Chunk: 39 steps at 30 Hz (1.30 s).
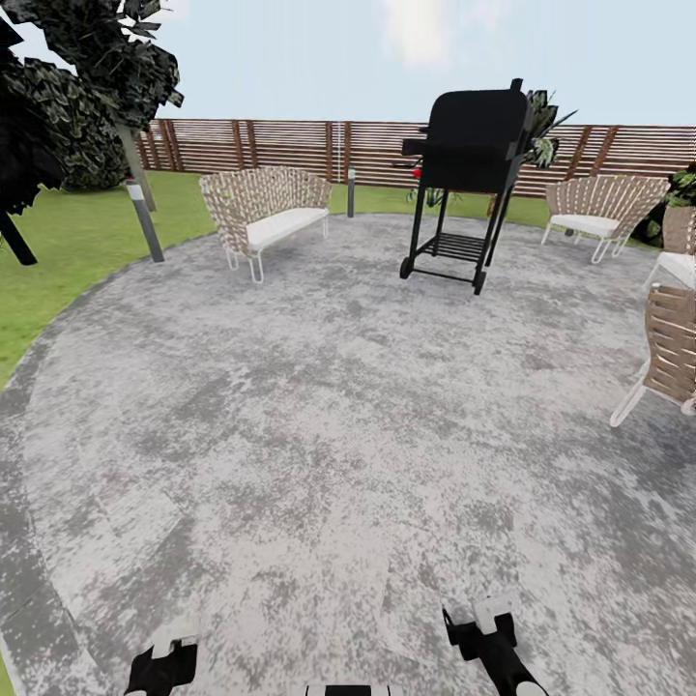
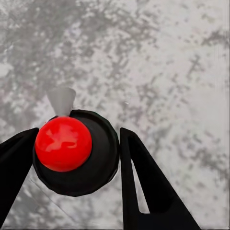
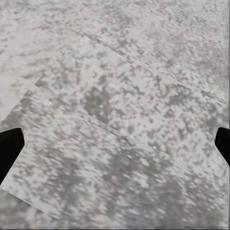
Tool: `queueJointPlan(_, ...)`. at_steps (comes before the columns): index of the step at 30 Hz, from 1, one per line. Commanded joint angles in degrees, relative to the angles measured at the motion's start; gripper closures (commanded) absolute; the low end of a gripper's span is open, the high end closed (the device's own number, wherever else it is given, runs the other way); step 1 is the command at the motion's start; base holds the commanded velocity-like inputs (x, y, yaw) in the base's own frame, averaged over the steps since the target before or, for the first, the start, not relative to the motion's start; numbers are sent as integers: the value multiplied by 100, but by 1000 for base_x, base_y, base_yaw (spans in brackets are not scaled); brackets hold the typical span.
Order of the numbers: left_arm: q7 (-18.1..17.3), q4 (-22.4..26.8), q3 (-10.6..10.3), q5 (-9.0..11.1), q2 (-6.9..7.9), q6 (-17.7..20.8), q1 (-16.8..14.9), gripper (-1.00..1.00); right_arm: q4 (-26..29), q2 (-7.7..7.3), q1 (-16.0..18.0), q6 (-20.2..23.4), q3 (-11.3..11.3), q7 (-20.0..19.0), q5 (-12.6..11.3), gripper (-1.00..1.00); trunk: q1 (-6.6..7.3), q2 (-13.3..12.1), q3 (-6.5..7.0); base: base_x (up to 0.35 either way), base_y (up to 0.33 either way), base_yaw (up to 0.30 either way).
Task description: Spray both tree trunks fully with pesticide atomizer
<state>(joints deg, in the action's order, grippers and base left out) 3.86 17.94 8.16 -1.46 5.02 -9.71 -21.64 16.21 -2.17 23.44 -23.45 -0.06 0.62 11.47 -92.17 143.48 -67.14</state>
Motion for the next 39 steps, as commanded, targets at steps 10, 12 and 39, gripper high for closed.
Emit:
queueJointPlan(10, 0, -19, 0, -21, -10, -30, 37, 100, -185, -147, -14, -11, -12, 105, 31, -100, 27, -12, 218, 0, 0, 0)
queueJointPlan(12, 0, -19, -3, -20, -10, -30, 37, 100, -286, -132, -15, -11, -6, 105, 31, -100, 32, -15, 264, 0, 0, 0)
queueJointPlan(39, 0, -28, -13, -4, -19, -31, 37, 100, -399, -82, -15, -2, -3, 105, 22, -100, 489, -826, 960, 0, 0, 128)
